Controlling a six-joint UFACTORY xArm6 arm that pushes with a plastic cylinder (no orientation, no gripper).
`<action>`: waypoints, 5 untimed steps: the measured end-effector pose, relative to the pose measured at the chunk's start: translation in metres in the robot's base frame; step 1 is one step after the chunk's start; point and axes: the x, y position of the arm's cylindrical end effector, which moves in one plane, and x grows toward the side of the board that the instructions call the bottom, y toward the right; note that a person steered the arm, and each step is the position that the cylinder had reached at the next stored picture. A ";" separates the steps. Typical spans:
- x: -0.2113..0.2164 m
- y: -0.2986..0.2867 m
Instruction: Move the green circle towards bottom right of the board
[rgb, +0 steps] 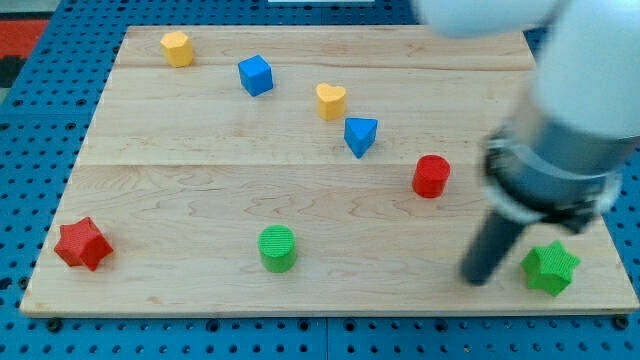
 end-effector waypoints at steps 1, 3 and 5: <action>0.025 -0.115; -0.014 -0.173; -0.044 -0.210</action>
